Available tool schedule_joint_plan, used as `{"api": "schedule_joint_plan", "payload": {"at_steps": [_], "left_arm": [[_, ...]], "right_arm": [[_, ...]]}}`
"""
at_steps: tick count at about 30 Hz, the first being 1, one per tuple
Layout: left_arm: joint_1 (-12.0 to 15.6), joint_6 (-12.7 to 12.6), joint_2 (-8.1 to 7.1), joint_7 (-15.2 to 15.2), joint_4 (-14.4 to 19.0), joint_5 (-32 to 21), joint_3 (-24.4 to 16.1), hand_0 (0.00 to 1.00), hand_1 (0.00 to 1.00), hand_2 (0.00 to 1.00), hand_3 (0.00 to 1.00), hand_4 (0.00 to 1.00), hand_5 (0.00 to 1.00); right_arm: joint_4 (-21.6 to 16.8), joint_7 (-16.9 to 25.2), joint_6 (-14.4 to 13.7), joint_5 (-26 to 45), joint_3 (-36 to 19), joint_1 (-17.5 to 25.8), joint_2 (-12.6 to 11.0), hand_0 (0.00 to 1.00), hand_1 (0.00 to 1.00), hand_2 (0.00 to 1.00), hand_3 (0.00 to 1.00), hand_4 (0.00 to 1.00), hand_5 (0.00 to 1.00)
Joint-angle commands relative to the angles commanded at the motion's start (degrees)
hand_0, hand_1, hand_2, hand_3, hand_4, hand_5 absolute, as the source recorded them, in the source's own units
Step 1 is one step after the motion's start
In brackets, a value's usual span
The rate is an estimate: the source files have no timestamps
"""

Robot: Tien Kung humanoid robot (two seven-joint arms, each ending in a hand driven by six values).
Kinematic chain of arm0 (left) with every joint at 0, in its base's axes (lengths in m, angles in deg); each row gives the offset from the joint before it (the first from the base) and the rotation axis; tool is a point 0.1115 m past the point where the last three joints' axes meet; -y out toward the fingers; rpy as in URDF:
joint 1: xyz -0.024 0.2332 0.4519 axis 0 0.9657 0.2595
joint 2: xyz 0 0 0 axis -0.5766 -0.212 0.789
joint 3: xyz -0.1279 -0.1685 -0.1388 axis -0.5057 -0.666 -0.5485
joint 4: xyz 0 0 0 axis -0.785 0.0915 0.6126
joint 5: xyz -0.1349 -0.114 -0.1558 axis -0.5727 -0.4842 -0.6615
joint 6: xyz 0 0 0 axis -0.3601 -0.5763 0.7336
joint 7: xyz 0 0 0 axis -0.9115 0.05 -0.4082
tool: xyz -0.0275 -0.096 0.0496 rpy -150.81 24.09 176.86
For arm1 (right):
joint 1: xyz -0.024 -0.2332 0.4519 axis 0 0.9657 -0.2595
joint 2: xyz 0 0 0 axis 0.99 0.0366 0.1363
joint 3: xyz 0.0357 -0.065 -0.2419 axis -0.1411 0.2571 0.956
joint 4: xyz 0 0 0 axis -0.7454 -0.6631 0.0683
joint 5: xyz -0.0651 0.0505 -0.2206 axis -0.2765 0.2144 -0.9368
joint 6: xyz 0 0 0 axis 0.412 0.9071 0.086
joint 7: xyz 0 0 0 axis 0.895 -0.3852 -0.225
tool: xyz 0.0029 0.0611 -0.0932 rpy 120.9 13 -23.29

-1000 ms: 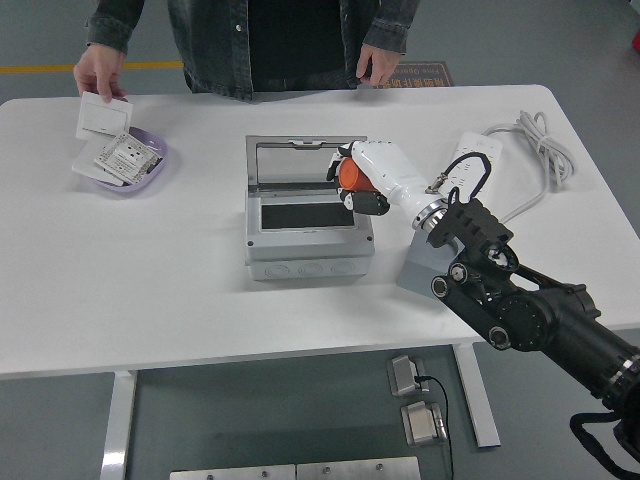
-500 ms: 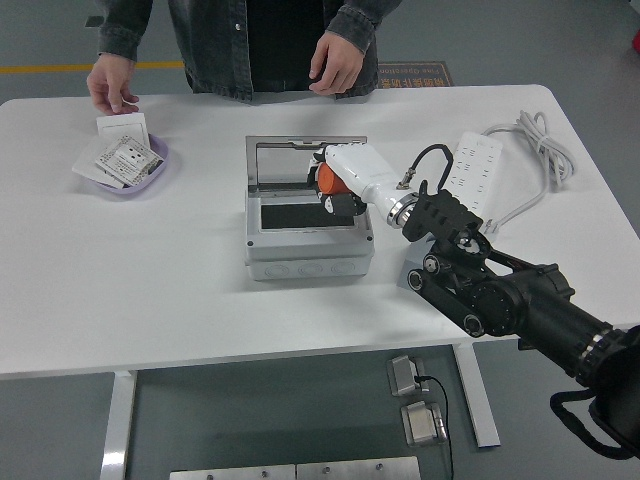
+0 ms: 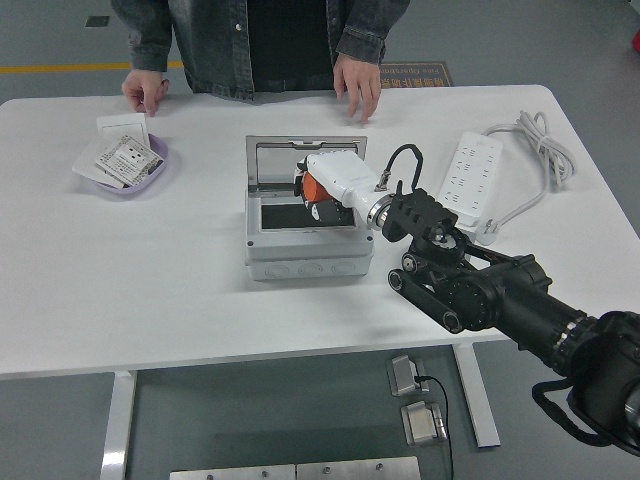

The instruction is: Pick up the cylinder from the cube,place it in the box,flap close box

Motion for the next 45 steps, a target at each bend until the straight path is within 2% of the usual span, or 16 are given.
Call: {"api": "schedule_joint_plan", "payload": {"at_steps": [7, 12, 15, 16, 32, 45], "left_arm": [[-0.1, 0.1, -0.14, 0.2, 0.0, 0.5, -0.3, 0.615, 0.666, 0.621, 0.627, 0.723, 0.380], [-0.1, 0.1, -0.20, 0.2, 0.0, 0.7, -0.4, 0.615, 0.666, 0.621, 0.626, 0.723, 0.379], [-0.1, 0.1, -0.18, 0.2, 0.0, 1.0, -0.7, 0.615, 0.666, 0.621, 0.626, 0.723, 0.379], [0.0, 0.1, -0.16, 0.3, 0.0, 1.1, -0.8, 0.616, 0.666, 0.621, 0.627, 0.723, 0.377], [0.2, 0.2, -0.21, 0.6, 0.0, 1.9, -1.6, 0.616, 0.667, 0.621, 0.627, 0.723, 0.376], [-0.4, 0.1, -0.50, 1.1, 0.0, 1.0, -0.7, 0.619, 0.667, 0.621, 0.628, 0.725, 0.374]], "right_arm": [[2.1, -0.8, -0.3, 1.1, 1.0, -1.0, 0.0, 0.002, 0.125, 0.357, 0.320, 0.020, 0.002], [2.2, -1.0, -0.8, 2.2, 1.5, -0.9, 0.0, 0.002, 0.135, 0.364, 0.336, 0.037, 0.002], [1.6, -1.2, -0.9, 2.3, 1.7, -0.6, 0.0, 0.002, 0.135, 0.364, 0.336, 0.037, 0.002], [1.3, -1.2, -0.9, 2.3, 1.7, -0.5, 0.0, 0.002, 0.136, 0.370, 0.364, 0.053, 0.002], [-4.7, -2.7, -0.6, 1.9, 2.2, 1.2, 0.0, 0.002, 0.141, 0.370, 0.366, 0.072, 0.002], [-2.2, -2.3, -0.8, 3.9, 3.6, -0.3, 0.0, 0.002, 0.140, 0.370, 0.373, 0.089, 0.002]]}}
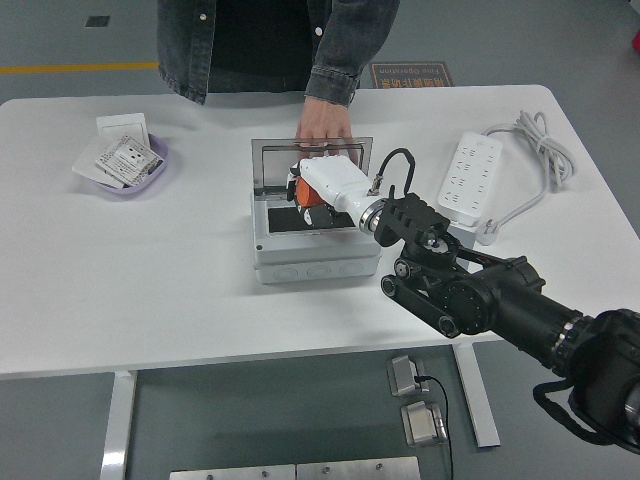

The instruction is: Pick up the cylinder from the cube,place it in the box,flap close box

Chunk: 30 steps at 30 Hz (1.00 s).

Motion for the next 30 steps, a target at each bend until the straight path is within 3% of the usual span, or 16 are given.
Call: {"api": "schedule_joint_plan", "payload": {"at_steps": [11, 18, 19, 24, 25, 30], "left_arm": [[-0.1, 0.0, -0.22, 0.4, 0.0, 0.9, -0.8, 0.620, 0.668, 0.622, 0.629, 0.725, 0.373], [-0.2, 0.1, -0.30, 0.4, 0.0, 0.6, -0.4, 0.620, 0.668, 0.623, 0.629, 0.726, 0.372], [-0.2, 0.1, -0.31, 0.4, 0.0, 0.6, -0.4, 0.620, 0.668, 0.623, 0.629, 0.726, 0.372], [-0.2, 0.2, -0.36, 0.4, 0.0, 0.8, -0.5, 0.620, 0.668, 0.623, 0.629, 0.726, 0.372], [-0.2, 0.2, -0.37, 0.4, 0.0, 0.8, -0.5, 0.620, 0.668, 0.623, 0.629, 0.726, 0.372], [-0.3, 0.2, -0.38, 0.4, 0.0, 0.6, -0.2, 0.620, 0.668, 0.623, 0.629, 0.726, 0.372]], "right_arm": [[0.2, 0.0, 0.3, 1.3, 0.3, 0.0, 0.0, 0.002, 0.143, 0.370, 0.376, 0.101, 0.002], [0.5, 1.3, 3.1, 0.6, -1.5, 0.2, 0.0, 0.002, 0.149, 0.375, 0.381, 0.111, 0.002], [0.5, 1.5, 3.4, 0.5, -1.7, 0.2, 0.0, 0.002, 0.163, 0.388, 0.435, 0.190, 0.019], [0.6, 1.9, 4.6, 0.6, -2.2, 0.4, 0.0, 0.002, 0.163, 0.388, 0.435, 0.190, 0.019], [0.7, 2.0, 4.7, 0.6, -2.2, 0.4, 0.0, 0.195, 0.322, 0.566, 0.670, 0.559, 0.297], [0.7, 2.3, 4.7, 1.0, -2.4, 0.4, 0.0, 0.195, 0.322, 0.566, 0.670, 0.559, 0.297]]}}
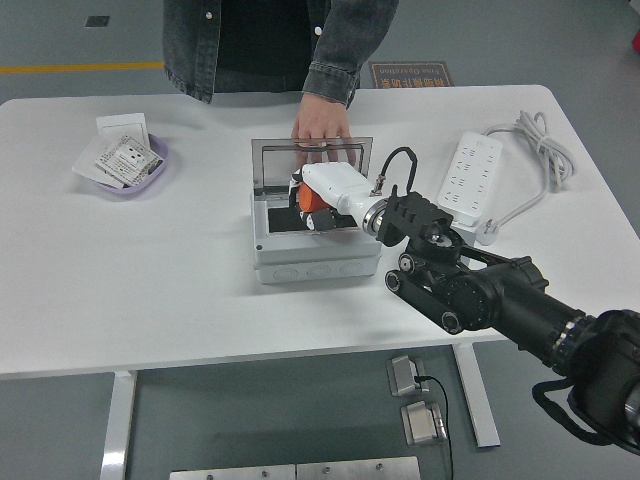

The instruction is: Pick up the cylinder from the cube,place it in the box,flap close box

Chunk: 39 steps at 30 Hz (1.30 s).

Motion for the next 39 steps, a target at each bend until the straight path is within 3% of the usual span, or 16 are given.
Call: {"api": "schedule_joint_plan", "payload": {"at_steps": [1, 6, 7, 16, 20, 24, 30, 34, 39], "left_arm": [[0.0, 0.0, 0.01, 0.0, 0.0, -0.1, 0.1, 0.620, 0.668, 0.622, 0.629, 0.727, 0.372], [0.0, 0.1, 0.06, 0.0, 0.0, -0.3, 0.4, 0.620, 0.668, 0.622, 0.629, 0.727, 0.372], [0.0, 0.1, 0.07, 0.0, 0.0, -0.4, 0.5, 0.620, 0.668, 0.622, 0.629, 0.727, 0.372], [-0.2, 0.1, 0.19, 0.1, 0.0, -0.7, 0.9, 0.620, 0.668, 0.622, 0.628, 0.727, 0.372], [0.0, 0.0, 0.31, 0.1, 0.0, -0.8, 1.0, 0.620, 0.667, 0.621, 0.628, 0.726, 0.373], [0.4, 0.0, 0.40, 0.2, 0.0, -0.8, 0.7, 0.620, 0.667, 0.621, 0.628, 0.726, 0.373], [1.0, -0.1, 0.48, 0.4, 0.0, -0.4, 0.0, 0.620, 0.667, 0.621, 0.627, 0.725, 0.371], [1.1, -0.1, 0.53, 0.6, 0.0, -0.2, -0.4, 0.620, 0.666, 0.621, 0.629, 0.725, 0.371], [0.9, -0.1, 0.44, 0.5, 0.0, -0.5, -0.2, 0.620, 0.666, 0.621, 0.629, 0.722, 0.368]], "right_arm": [[0.0, 0.1, 0.0, 0.1, -0.1, 0.0, 0.0, 0.537, 0.492, 0.612, 0.687, 0.781, 0.447], [-0.3, 0.3, -0.3, 0.3, -0.3, 0.0, 0.0, 0.537, 0.492, 0.612, 0.687, 0.781, 0.447], [-0.4, 0.4, -0.4, 0.3, -0.3, 0.0, 0.0, 0.644, 0.553, 0.626, 0.739, 0.901, 0.594], [-1.3, 0.4, -0.6, 0.3, -0.7, 0.3, 0.0, 0.659, 0.552, 0.628, 0.745, 0.929, 0.619], [-3.8, -0.3, 0.1, 2.3, -0.4, 0.5, 0.0, 0.660, 0.545, 0.623, 0.747, 0.934, 0.626], [-8.0, -2.7, 2.7, 7.0, 0.8, 0.6, -0.3, 0.660, 0.545, 0.623, 0.747, 0.934, 0.626], [-15.6, -6.5, 7.1, 14.2, -0.1, 0.3, -4.8, 0.655, 0.538, 0.621, 0.746, 0.947, 0.641], [-20.3, -8.1, 9.0, 15.4, -2.9, -0.7, -7.4, 0.623, 0.529, 0.620, 0.749, 0.914, 0.607], [-22.0, -8.8, 10.1, 15.1, -5.8, -2.1, -9.0, 0.596, 0.522, 0.620, 0.757, 0.905, 0.608]]}}
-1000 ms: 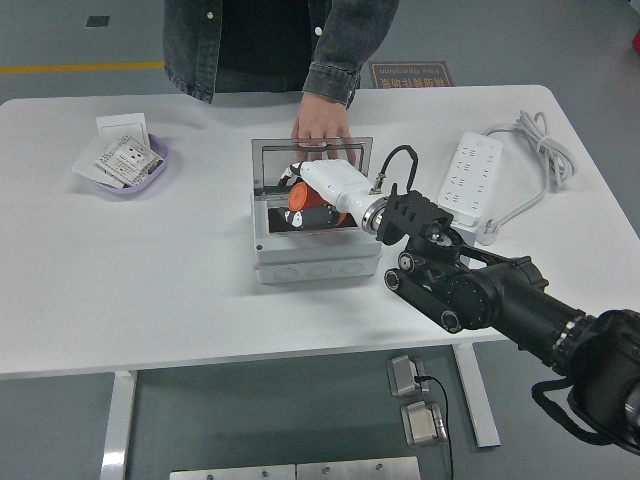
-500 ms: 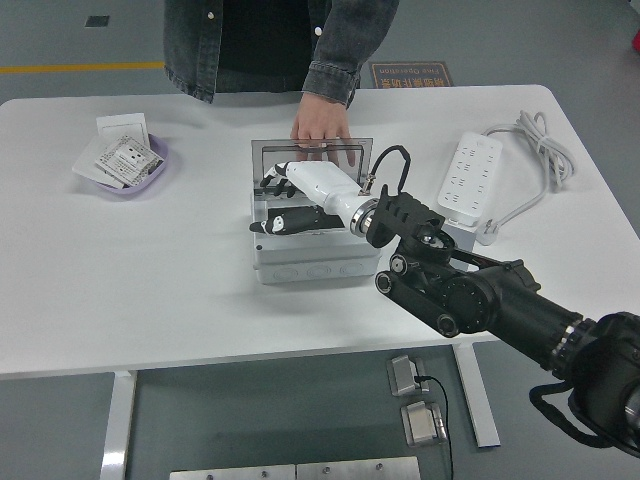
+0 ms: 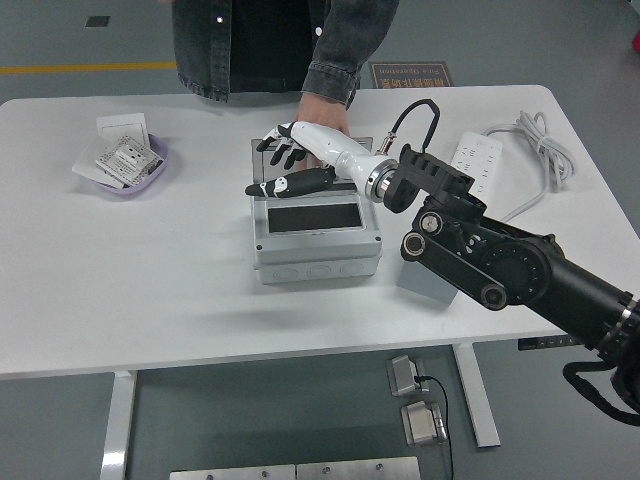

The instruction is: Pick up the cylinder from the cube,place it in the box,flap close box

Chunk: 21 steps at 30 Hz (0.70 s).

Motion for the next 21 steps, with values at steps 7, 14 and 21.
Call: {"api": "schedule_joint_plan", "payload": {"at_steps": [7, 14, 21], "left_arm": [[0.1, 0.1, -0.15, 0.1, 0.0, 0.5, -0.4, 0.620, 0.667, 0.620, 0.632, 0.717, 0.362], [-0.2, 0.2, -0.22, 0.2, 0.0, 0.9, -0.4, 0.619, 0.666, 0.620, 0.631, 0.717, 0.360], [-0.9, 0.3, -0.25, 0.2, 0.0, 1.0, -0.1, 0.619, 0.666, 0.619, 0.631, 0.716, 0.359]], "right_arm": [[2.5, 0.5, 0.3, -0.8, -2.9, -1.9, -0.4, 0.599, 0.521, 0.620, 0.757, 0.903, 0.606], [9.4, 2.6, -0.1, 1.1, -3.4, -4.8, 1.0, 0.595, 0.518, 0.620, 0.758, 0.884, 0.587], [18.1, 6.2, -1.3, 4.4, -1.2, -5.8, 3.7, 0.596, 0.513, 0.620, 0.758, 0.876, 0.581]]}}
